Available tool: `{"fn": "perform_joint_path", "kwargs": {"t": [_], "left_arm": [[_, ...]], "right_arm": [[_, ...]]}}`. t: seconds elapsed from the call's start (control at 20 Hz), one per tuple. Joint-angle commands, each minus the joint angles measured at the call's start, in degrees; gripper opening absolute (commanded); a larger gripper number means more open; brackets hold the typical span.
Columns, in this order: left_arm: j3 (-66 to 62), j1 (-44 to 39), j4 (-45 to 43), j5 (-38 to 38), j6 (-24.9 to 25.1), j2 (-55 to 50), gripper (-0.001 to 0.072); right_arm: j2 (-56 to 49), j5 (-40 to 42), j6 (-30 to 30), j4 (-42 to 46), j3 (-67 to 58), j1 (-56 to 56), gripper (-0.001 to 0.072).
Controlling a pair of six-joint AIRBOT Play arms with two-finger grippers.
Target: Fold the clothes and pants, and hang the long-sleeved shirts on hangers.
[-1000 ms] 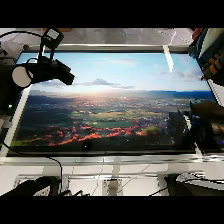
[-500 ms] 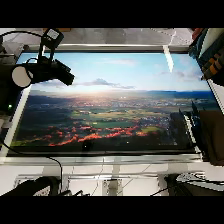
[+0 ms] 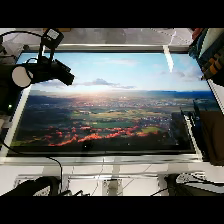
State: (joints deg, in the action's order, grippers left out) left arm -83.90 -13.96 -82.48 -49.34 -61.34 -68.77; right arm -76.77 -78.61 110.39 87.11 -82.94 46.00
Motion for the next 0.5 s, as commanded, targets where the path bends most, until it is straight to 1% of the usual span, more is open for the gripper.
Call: {"fn": "perform_joint_path", "kwargs": {"t": [0.0,0.15,0.25,0.3,0.35,0.45], "left_arm": [[-0.02,0.02,0.00,0.02,0.02,0.02,0.0013],[-0.02,0.02,0.00,0.02,0.02,0.02,0.0013],[-0.02,0.02,0.00,0.04,0.02,0.02,0.0013],[-0.02,0.02,0.00,0.04,0.02,0.02,0.0013],[-0.02,0.02,0.00,0.04,0.02,0.02,0.0013],[-0.02,0.02,0.00,0.04,0.02,0.02,0.0013]], "right_arm": [[0.61,-0.83,-12.00,-3.30,0.04,-13.60,0.0018],[2.14,1.25,-12.98,-2.40,0.02,-29.75,0.0018],[3.23,4.85,-17.51,-0.35,0.02,-41.00,0.0018],[3.80,7.10,-18.25,2.19,0.02,-45.64,0.0018],[4.26,9.55,-18.23,4.24,0.02,-49.62,0.0018],[4.59,12.00,-18.10,4.61,0.02,-53.92,0.0019]]}}
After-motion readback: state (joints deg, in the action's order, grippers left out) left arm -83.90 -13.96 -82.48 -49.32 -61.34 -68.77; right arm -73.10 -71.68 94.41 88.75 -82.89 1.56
